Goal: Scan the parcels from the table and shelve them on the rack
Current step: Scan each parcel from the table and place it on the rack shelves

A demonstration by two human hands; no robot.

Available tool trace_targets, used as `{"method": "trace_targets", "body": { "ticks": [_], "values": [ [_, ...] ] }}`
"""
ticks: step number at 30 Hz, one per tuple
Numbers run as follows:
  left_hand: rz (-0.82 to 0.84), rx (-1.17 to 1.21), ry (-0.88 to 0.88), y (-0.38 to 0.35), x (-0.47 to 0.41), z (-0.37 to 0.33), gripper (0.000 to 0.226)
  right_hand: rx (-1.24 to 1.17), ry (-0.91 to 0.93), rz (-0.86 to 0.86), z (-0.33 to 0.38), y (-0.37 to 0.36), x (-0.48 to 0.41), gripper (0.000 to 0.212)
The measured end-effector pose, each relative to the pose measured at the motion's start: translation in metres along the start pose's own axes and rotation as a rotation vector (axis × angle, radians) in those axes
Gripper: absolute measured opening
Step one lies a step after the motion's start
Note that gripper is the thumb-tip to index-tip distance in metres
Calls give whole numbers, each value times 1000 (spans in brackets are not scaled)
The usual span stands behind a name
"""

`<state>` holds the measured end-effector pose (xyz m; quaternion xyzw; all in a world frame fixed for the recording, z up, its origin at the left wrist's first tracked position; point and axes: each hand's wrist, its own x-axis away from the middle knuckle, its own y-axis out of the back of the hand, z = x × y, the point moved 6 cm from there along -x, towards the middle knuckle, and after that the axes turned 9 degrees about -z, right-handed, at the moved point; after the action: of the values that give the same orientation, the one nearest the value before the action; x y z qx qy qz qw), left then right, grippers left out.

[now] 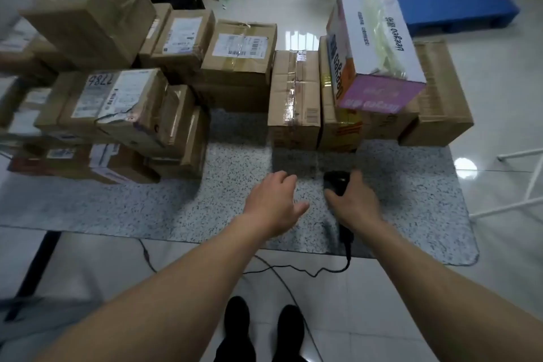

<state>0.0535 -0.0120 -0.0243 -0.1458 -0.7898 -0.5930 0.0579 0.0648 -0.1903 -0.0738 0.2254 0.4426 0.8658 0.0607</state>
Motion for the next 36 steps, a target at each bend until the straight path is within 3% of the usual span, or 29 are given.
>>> {"method": "trace_targets", "body": {
  "ticks": [6,13,17,29,36],
  "values": [
    [43,-17,-2,-11,-12,7,72,-175,-163,-42,-3,-4,-15,80],
    [44,-20,0,-9,-20,16,72,-263,-223,-66,-3,-7,-22,95],
    [21,-28,2,3,-20,22,72,-306,-242,-54,3,-6,-12,91],
    [-118,4,38,61,5,53,70,-405,-20,-97,80,14,43,98],
    [-231,3,-38,122,26,82,69,-460,98,-159,148,30,80,92]
  ]
}}
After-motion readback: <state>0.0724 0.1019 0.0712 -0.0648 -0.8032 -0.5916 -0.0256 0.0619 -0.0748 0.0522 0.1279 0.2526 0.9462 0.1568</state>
